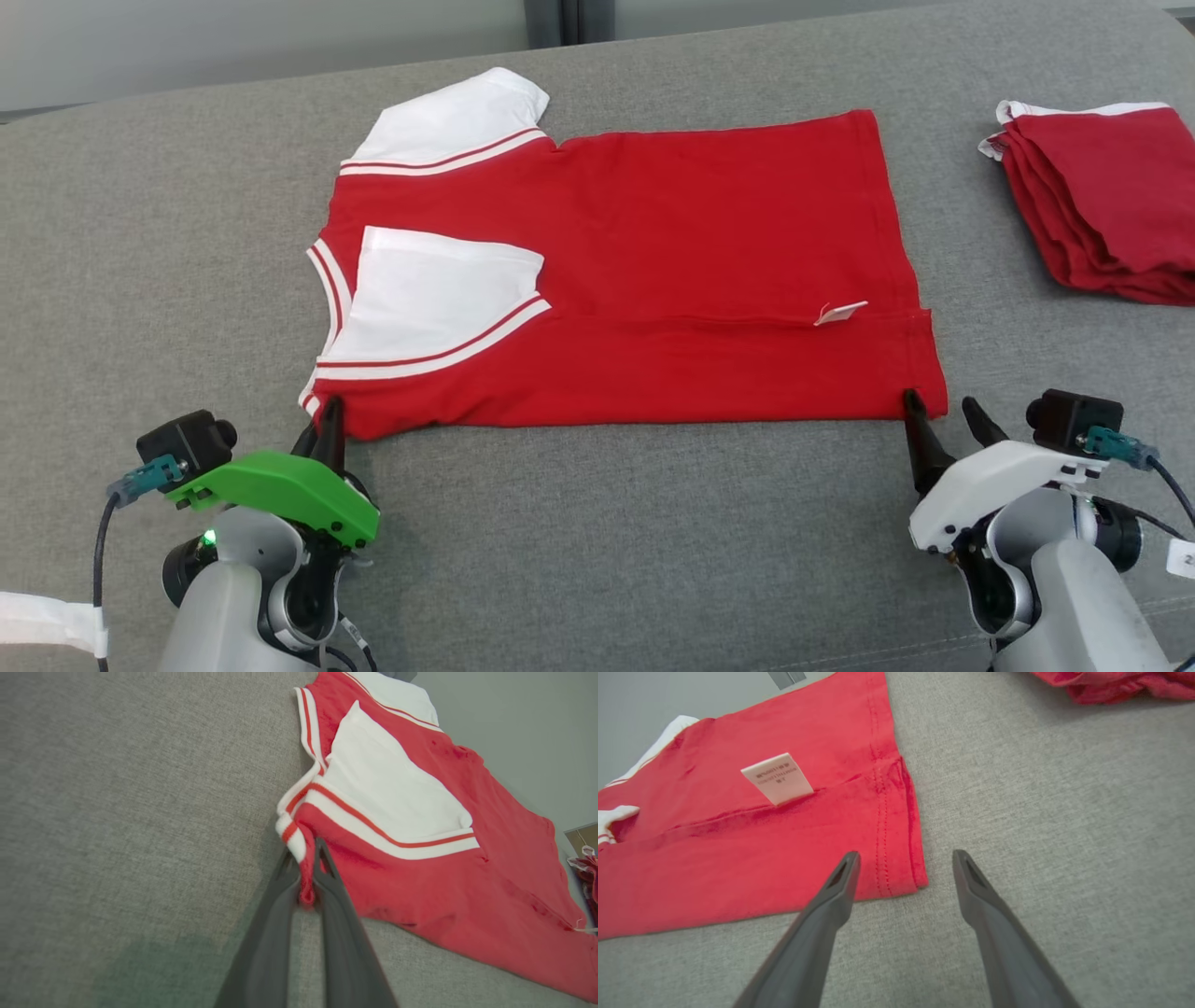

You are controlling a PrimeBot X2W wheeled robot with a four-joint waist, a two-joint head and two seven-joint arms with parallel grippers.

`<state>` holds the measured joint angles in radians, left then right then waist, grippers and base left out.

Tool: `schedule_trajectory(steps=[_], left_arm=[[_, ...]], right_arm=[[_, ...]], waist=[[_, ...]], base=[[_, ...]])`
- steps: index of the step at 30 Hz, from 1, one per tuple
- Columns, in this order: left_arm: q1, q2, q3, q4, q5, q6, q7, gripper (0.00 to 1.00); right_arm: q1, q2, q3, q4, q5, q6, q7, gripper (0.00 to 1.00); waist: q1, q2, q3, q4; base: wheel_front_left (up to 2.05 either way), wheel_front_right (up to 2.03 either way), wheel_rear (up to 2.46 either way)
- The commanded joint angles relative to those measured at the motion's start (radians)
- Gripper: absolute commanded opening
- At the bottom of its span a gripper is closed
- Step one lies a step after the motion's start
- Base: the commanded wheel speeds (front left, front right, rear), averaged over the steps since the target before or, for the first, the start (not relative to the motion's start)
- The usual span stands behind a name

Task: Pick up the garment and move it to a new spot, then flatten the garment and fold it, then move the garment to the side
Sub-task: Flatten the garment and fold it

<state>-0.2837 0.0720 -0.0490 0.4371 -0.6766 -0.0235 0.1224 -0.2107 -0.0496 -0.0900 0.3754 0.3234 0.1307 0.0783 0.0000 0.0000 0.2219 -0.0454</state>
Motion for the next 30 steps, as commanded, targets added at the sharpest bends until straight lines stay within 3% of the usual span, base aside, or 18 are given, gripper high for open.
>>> schedule_trajectory(steps=[1, 3, 4, 5, 7, 8, 14, 19, 25, 29, 30], left_arm=[[-0.012, 0.002, -0.003, -0.009, 0.002, -0.004, -0.001, 0.0], [-0.008, 0.001, -0.008, -0.019, 0.002, -0.003, 0.001, 0.0], [-0.006, 0.001, -0.009, -0.024, 0.001, -0.004, -0.001, 0.0], [-0.003, 0.0, -0.01, -0.028, 0.001, -0.005, -0.003, 0.0], [0.004, 0.0, -0.013, -0.034, 0.002, -0.005, -0.009, 0.0], [0.007, 0.0, -0.013, -0.037, 0.002, -0.006, -0.011, 0.0], [0.04, 0.001, -0.021, -0.095, -0.004, -0.011, -0.018, 0.0], [0.127, 0.007, -0.035, -0.215, -0.009, -0.004, 0.014, 0.0], [0.292, 0.017, -0.047, -0.362, -0.016, 0.049, 0.082, 0.0], [0.366, 0.009, -0.054, -0.391, -0.035, 0.077, 0.106, 0.0], [0.375, 0.005, -0.058, -0.397, -0.035, 0.082, 0.108, 0.09]], right_arm=[[-0.027, -0.002, 0.003, 0.037, 0.015, 0.0, 0.008, 1.0], [-0.052, -0.002, 0.012, 0.09, 0.01, 0.0, 0.019, 1.0], [-0.064, -0.002, 0.016, 0.109, 0.019, 0.0, 0.022, 0.94], [-0.077, -0.002, 0.02, 0.13, 0.029, 0.0, 0.02, 0.56], [-0.097, -0.001, 0.022, 0.156, 0.025, 0.0, 0.009, 0.02], [-0.106, -0.001, 0.018, 0.164, 0.026, 0.0, 0.005, 0.0], [-0.138, -0.003, -0.013, 0.145, 0.007, 0.0, -0.008, 0.0], [-0.054, -0.024, -0.03, 0.029, 0.047, 0.0, 0.048, 0.0], [0.106, -0.031, -0.067, -0.15, 0.081, 0.0, 0.127, 0.0], [0.178, -0.021, -0.091, -0.208, 0.075, -0.001, 0.152, 0.0], [0.188, -0.018, -0.095, -0.214, 0.069, -0.001, 0.153, 0.38]], waist=[[0.0, 0.0, 0.002, 0.011], [0.0, 0.0, 0.002, 0.019], [0.0, 0.0, 0.002, 0.022], [0.0, 0.0, 0.001, 0.026], [0.0, 0.0, -0.001, 0.03], [0.0, 0.0, -0.003, 0.031], [0.0, 0.0, -0.025, 0.038], [0.0, 0.0, -0.048, 0.042], [0.0, 0.0, -0.054, 0.041], [0.0, 0.0, -0.052, 0.036], [0.0, 0.0, -0.052, 0.035]], base=[[0.0, 0.0, 0.0], [0.0, 0.0, 0.0], [0.0, 0.0, 0.0], [0.0, 0.0, 0.0], [0.0, 0.0, 0.0], [0.0, 0.0, 0.0], [0.0, 0.0, 0.0], [0.0, 0.0, 0.0], [0.0, 0.0, 0.0], [0.0, 0.0, 0.0], [0.0, 0.0, 0.0]])
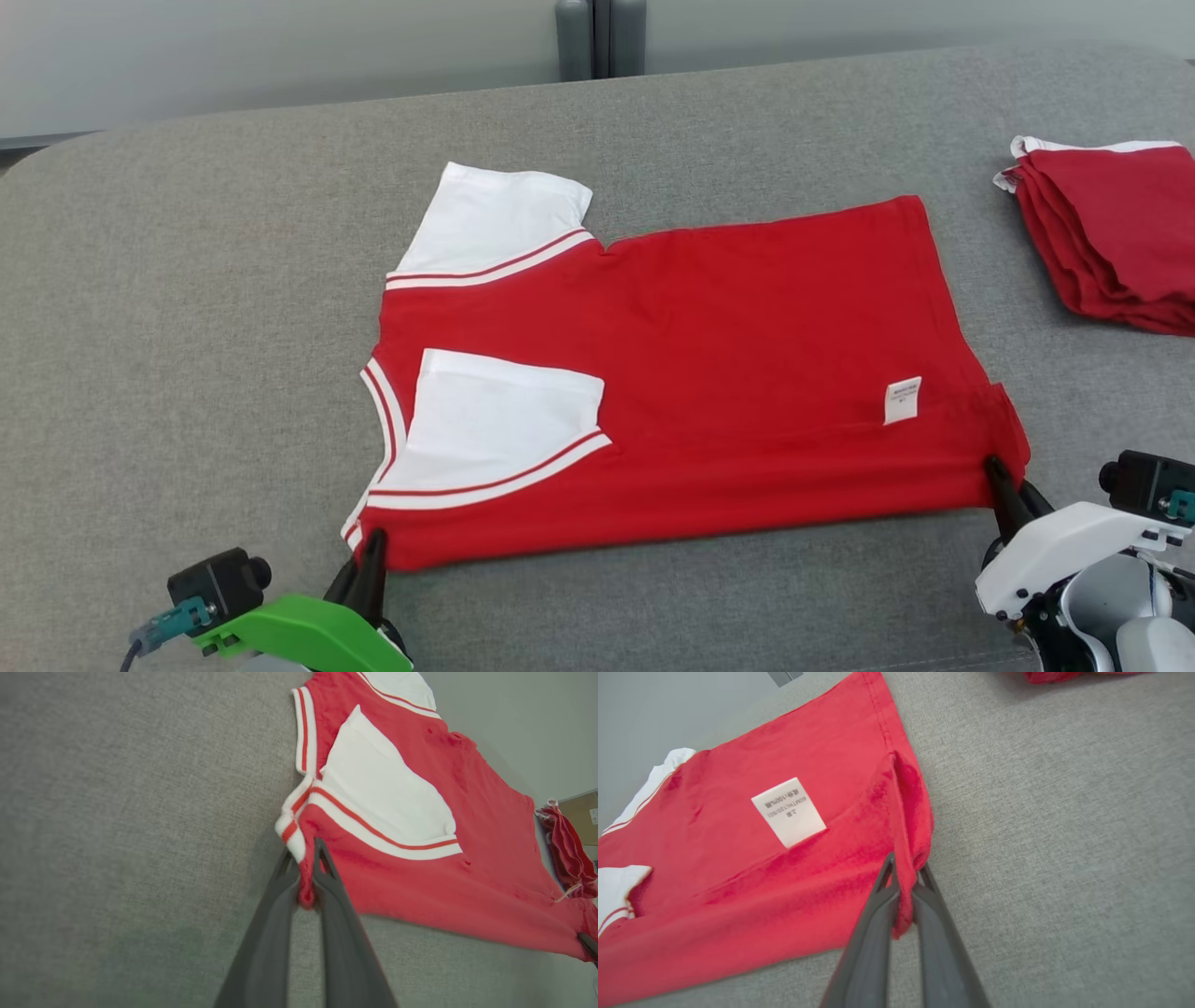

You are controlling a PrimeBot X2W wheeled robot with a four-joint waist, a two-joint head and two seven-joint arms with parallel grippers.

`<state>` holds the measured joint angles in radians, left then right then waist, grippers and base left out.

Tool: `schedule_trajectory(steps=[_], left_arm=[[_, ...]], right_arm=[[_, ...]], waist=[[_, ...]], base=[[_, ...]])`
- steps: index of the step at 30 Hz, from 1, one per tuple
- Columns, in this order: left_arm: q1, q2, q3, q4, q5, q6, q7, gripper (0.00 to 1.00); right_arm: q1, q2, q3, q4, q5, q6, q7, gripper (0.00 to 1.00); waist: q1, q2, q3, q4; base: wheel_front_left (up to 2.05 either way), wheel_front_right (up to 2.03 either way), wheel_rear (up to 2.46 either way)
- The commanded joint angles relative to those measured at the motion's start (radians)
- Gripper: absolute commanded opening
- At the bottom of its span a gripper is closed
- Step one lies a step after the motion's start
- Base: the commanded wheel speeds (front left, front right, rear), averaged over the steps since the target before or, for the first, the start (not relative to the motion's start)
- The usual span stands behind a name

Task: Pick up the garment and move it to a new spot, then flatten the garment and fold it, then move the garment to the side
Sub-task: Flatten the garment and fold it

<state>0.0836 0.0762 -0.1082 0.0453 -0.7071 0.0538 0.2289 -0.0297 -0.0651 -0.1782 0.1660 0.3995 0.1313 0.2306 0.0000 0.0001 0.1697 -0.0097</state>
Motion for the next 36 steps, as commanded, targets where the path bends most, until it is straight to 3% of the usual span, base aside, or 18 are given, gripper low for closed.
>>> schedule_trajectory(steps=[1, 2, 5, 10, 17, 25, 30, 36], left_arm=[[0.016, 0.0, -0.003, -0.01, 0.001, 0.013, -0.005, 0.48], [0.023, -0.002, -0.005, -0.013, 0.006, 0.019, -0.01, 1.0], [0.041, 0.001, -0.016, -0.025, 0.021, 0.033, -0.009, 1.0], [0.01, 0.065, -0.009, -0.072, 0.076, 0.043, -0.003, 1.0], [-0.275, 0.207, -0.036, -0.107, 0.164, -0.004, 0.102, 1.0], [-0.787, 0.314, -0.117, 0.1, 0.243, -0.107, 0.305, 1.0], [-1.011, 0.323, -0.141, 0.274, 0.256, -0.126, 0.377, 1.0], [-1.136, 0.352, -0.157, 0.421, 0.253, -0.141, 0.463, 1.0]], right_arm=[[0.018, 0.001, -0.008, -0.012, -0.011, -0.001, 0.0, 0.82], [0.028, 0.004, -0.007, -0.016, -0.007, -0.001, 0.002, 1.0], [0.056, 0.009, -0.009, -0.034, 0.002, -0.001, -0.004, 1.0], [0.09, 0.013, -0.034, -0.088, -0.02, -0.001, -0.024, 1.0], [0.017, 0.014, -0.016, -0.209, -0.059, -0.001, -0.015, 1.0], [-0.181, -0.01, 0.096, -0.242, -0.095, -0.001, 0.01, 1.0], [-0.317, -0.027, 0.181, -0.198, -0.08, -0.001, -0.011, 1.0], [-0.437, -0.038, 0.253, -0.148, -0.067, -0.001, -0.053, 1.0]], waist=[[0.0, -0.0001, 0.0, -0.003], [0.0, -0.0001, 0.0, -0.004], [0.0, -0.0001, -0.001, -0.008], [0.0, -0.0001, -0.002, -0.018], [0.0, -0.0001, 0.04, -0.045], [0.0, -0.0001, 0.187, -0.117], [0.0, -0.0001, 0.289, -0.176], [0.0, -0.0001, 0.382, -0.239]], base=[[0.0, 0.0, 0.0], [0.0, 0.0, 0.0], [0.0, 0.0, 0.0], [0.0, 0.0, 0.0], [0.0, 0.0, 0.0], [0.0, 0.0, 0.0], [0.0, 0.0, 0.0], [0.0, 0.0, 0.0]])
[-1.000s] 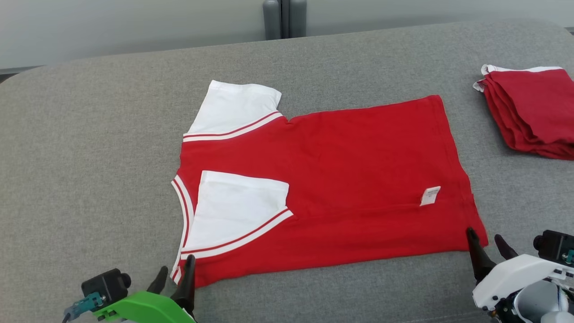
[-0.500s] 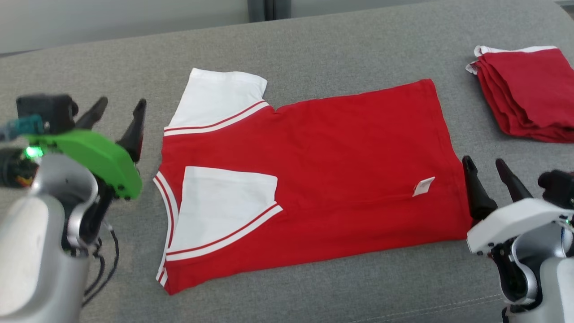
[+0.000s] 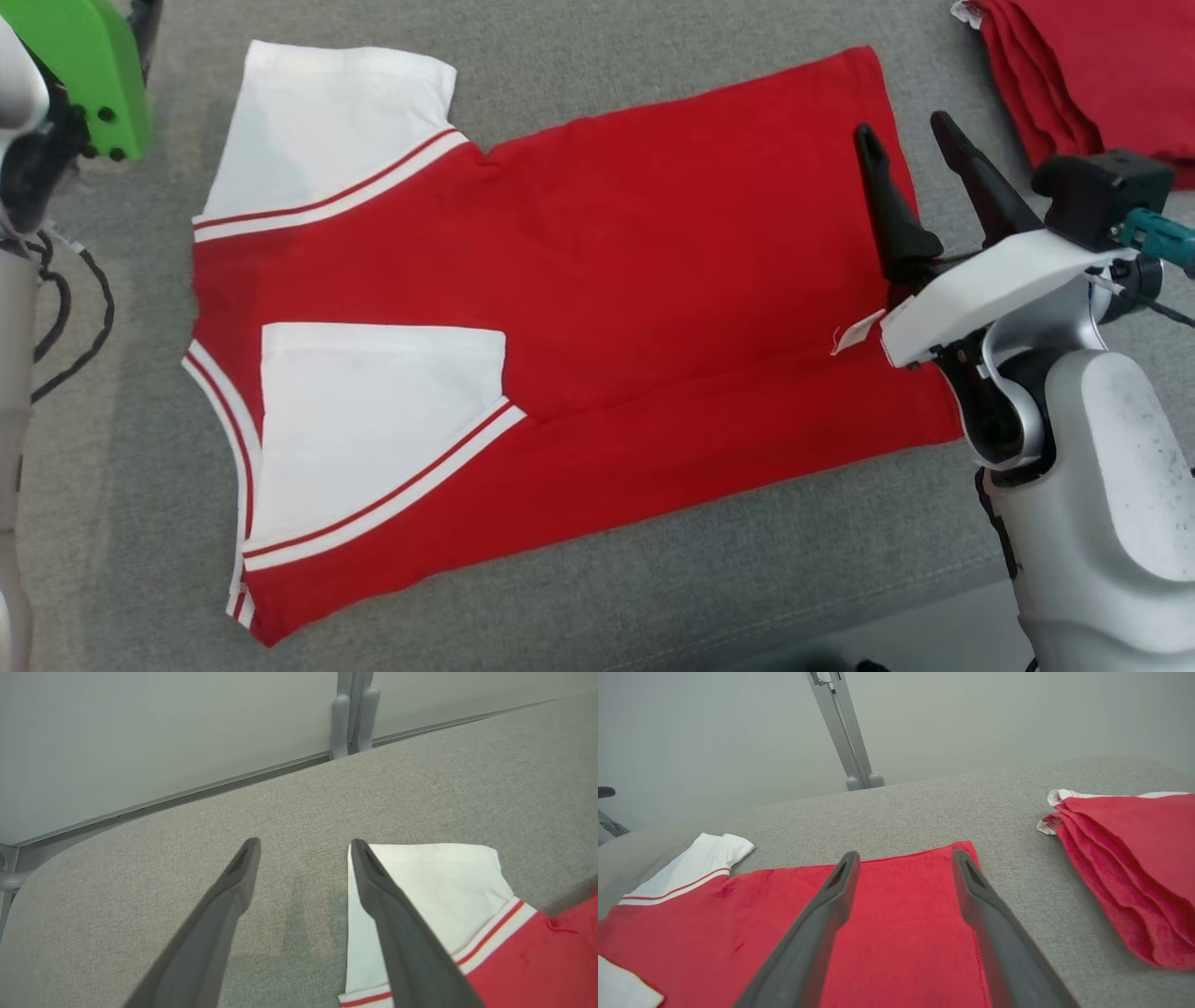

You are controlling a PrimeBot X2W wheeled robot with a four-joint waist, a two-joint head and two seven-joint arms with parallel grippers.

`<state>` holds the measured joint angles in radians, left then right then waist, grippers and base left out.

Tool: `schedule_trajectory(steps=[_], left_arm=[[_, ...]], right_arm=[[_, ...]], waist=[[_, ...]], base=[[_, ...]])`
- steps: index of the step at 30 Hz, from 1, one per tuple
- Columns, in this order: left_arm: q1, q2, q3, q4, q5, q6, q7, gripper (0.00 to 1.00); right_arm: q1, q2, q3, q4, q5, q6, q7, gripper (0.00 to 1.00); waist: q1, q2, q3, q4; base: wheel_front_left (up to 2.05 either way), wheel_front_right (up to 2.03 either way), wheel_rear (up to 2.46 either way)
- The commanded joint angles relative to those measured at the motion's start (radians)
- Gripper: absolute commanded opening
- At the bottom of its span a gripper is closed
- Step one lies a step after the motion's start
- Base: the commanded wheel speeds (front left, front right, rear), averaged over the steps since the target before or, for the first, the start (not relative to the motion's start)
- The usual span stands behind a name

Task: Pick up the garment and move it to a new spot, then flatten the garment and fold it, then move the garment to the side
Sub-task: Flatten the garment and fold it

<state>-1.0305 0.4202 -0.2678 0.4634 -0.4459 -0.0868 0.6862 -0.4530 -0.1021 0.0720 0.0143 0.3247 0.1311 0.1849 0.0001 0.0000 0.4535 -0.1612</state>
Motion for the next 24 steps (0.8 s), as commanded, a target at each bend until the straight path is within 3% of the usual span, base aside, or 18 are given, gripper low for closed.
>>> schedule_trajectory(steps=[1, 10, 20, 22, 23, 24], left_arm=[[-0.031, 0.007, 0.005, 0.02, -0.016, 0.0, 0.017, 1.0], [-0.033, 0.058, 0.024, 0.081, -0.064, -0.011, 0.104, 1.0], [0.025, 0.057, 0.034, 0.06, -0.124, -0.015, 0.159, 1.0], [0.033, 0.042, 0.037, 0.047, -0.153, -0.022, 0.17, 0.75], [0.037, 0.033, 0.038, 0.036, -0.169, -0.023, 0.177, 0.55], [0.039, 0.028, 0.038, 0.026, -0.179, -0.026, 0.181, 0.47]], right_arm=[[-0.027, -0.005, 0.012, 0.012, 0.009, -0.001, -0.013, 1.0], [-0.111, -0.019, 0.07, 0.074, 0.023, -0.001, -0.058, 1.0], [-0.158, -0.031, 0.09, 0.109, 0.033, -0.001, -0.071, 1.0], [-0.171, -0.036, 0.095, 0.12, 0.036, -0.001, -0.067, 1.0], [-0.18, -0.041, 0.096, 0.128, 0.036, -0.001, -0.064, 1.0], [-0.189, -0.045, 0.098, 0.135, 0.035, -0.001, -0.061, 1.0]], waist=[[-0.0001, 0.0, 0.106, -0.094], [-0.0001, 0.0, 0.141, -0.128], [-0.0001, 0.0, 0.148, -0.131], [-0.0001, 0.0, 0.148, -0.129], [-0.0001, 0.0, 0.148, -0.126], [-0.0001, 0.0, 0.147, -0.124]], base=[[0.0, 0.0, 0.0], [0.0, 0.0, 0.0], [0.0, 0.0, 0.0], [0.0, 0.0, 0.0], [0.0, 0.0, 0.0], [0.0, 0.0, 0.0]])
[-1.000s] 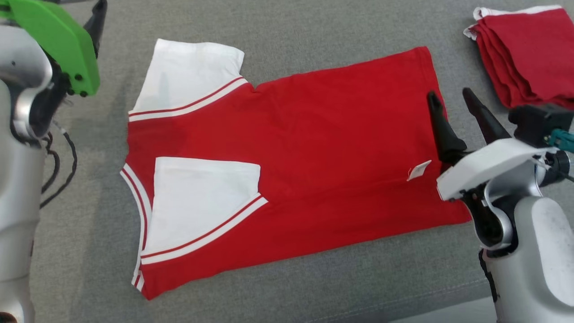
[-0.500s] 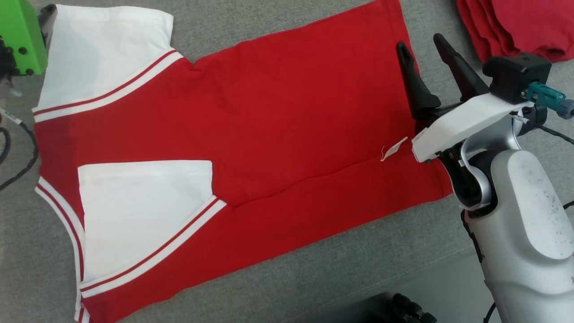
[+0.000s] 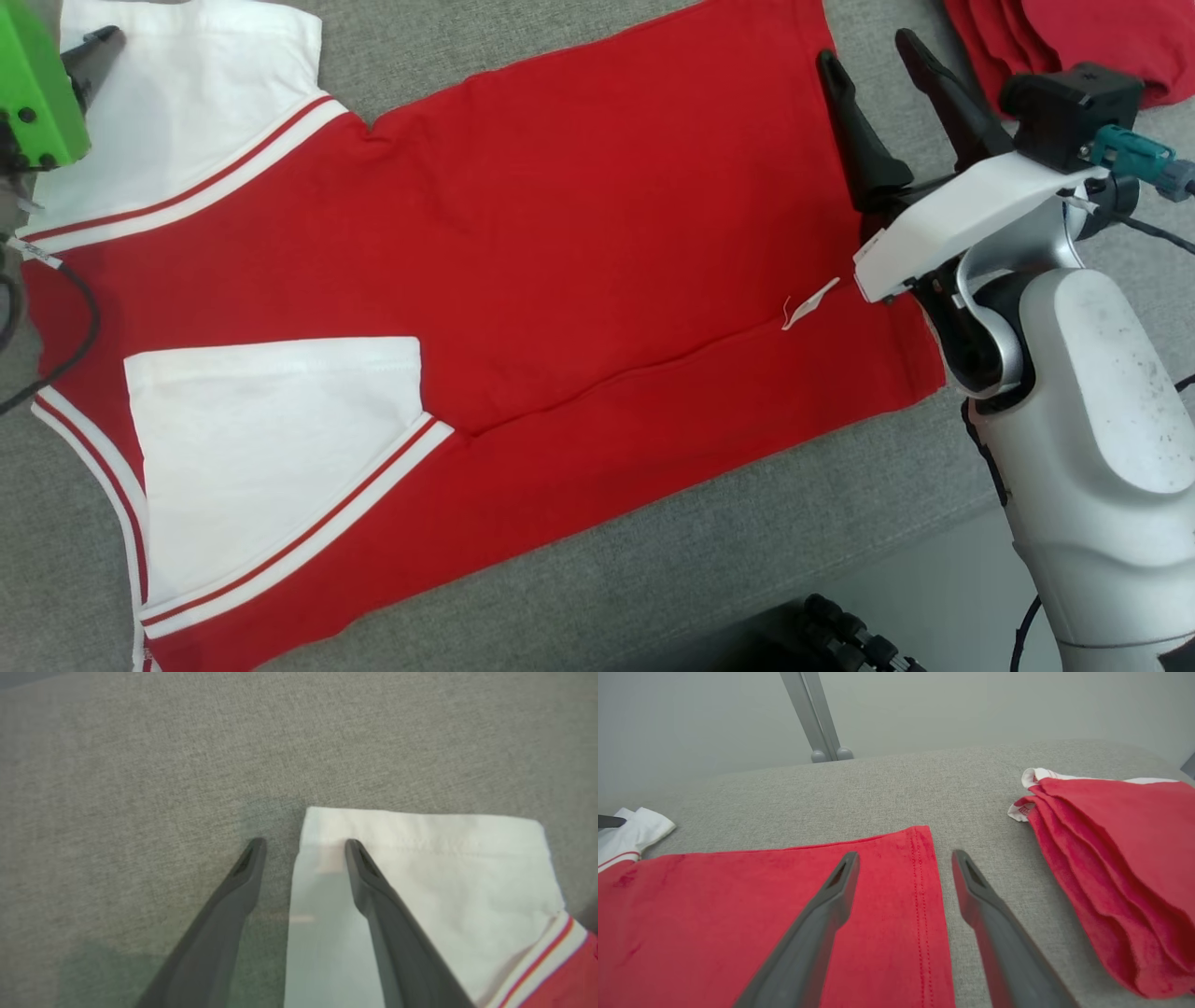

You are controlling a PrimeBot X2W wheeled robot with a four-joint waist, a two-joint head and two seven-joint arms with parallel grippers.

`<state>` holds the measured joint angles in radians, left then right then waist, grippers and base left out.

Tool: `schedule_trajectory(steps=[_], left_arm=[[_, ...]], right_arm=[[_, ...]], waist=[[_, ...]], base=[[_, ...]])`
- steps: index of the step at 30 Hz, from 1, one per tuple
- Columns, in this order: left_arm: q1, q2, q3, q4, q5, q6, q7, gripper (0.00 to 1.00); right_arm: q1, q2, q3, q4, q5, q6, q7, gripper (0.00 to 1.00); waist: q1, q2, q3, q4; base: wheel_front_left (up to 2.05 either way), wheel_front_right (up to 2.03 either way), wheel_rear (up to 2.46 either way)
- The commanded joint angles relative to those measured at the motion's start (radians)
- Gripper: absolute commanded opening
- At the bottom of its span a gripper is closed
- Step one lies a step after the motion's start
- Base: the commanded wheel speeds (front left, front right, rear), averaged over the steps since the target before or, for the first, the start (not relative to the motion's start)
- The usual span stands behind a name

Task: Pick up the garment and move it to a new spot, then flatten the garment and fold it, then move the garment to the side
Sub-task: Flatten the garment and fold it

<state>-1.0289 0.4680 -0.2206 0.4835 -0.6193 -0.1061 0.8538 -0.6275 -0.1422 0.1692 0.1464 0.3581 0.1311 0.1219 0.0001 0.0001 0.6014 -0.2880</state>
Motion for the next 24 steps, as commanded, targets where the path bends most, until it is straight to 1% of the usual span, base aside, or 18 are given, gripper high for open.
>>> schedule_trajectory(steps=[1, 2, 3, 4, 5, 10, 17, 19, 24], left_arm=[[0.039, -0.02, -0.01, -0.005, -0.018, -0.01, 0.015, 0.41], [0.039, -0.019, -0.012, -0.011, -0.022, -0.01, 0.013, 0.37], [0.04, -0.014, -0.016, -0.018, -0.021, -0.009, 0.012, 0.24], [0.041, -0.012, -0.019, -0.024, -0.017, -0.01, 0.007, 0.16], [0.041, -0.012, -0.02, -0.03, -0.015, -0.011, 0.0, 0.0], [0.022, -0.022, -0.021, -0.046, -0.012, -0.014, -0.058, 0.0], [-0.012, -0.044, -0.044, -0.045, -0.011, -0.018, -0.131, 0.0], [-0.017, -0.055, -0.058, -0.046, -0.021, -0.021, -0.148, 0.0], [-0.024, -0.058, -0.089, -0.059, -0.043, -0.023, -0.166, 0.0]], right_arm=[[-0.026, -0.013, 0.004, 0.015, -0.002, -0.001, 0.006, 1.0], [-0.037, -0.016, 0.005, 0.024, -0.005, -0.001, 0.009, 1.0], [-0.052, -0.02, 0.008, 0.037, -0.006, -0.001, 0.015, 1.0], [-0.064, -0.023, 0.012, 0.048, -0.006, -0.001, 0.017, 1.0], [-0.081, -0.028, 0.018, 0.062, -0.007, -0.001, 0.022, 1.0], [-0.165, -0.059, 0.053, 0.142, -0.021, -0.001, 0.038, 1.0], [-0.293, -0.126, 0.137, 0.311, -0.034, -0.001, 0.1, 1.0], [-0.324, -0.147, 0.171, 0.359, -0.019, -0.001, 0.115, 1.0], [-0.37, -0.183, 0.236, 0.449, 0.04, -0.001, 0.176, 1.0]], waist=[[-0.0001, -0.0001, -0.001, 0.005], [-0.0001, -0.0001, -0.002, 0.008], [-0.0001, -0.0001, -0.002, 0.01], [-0.0001, -0.0001, -0.002, 0.012], [-0.0001, -0.0001, -0.002, 0.015], [-0.0001, -0.0001, -0.004, 0.033], [-0.0001, -0.0001, -0.013, 0.085], [-0.0001, -0.0001, -0.018, 0.104], [-0.0001, -0.0001, -0.024, 0.136]], base=[[0.0, 0.0, 0.0], [0.0, 0.0, 0.0], [0.0, 0.0, 0.0], [0.0, 0.0, 0.0], [0.0, 0.0, 0.0], [0.0, 0.0, 0.0], [0.0, 0.0, 0.0], [0.0, 0.0, 0.0], [0.0, 0.0, 0.0]])
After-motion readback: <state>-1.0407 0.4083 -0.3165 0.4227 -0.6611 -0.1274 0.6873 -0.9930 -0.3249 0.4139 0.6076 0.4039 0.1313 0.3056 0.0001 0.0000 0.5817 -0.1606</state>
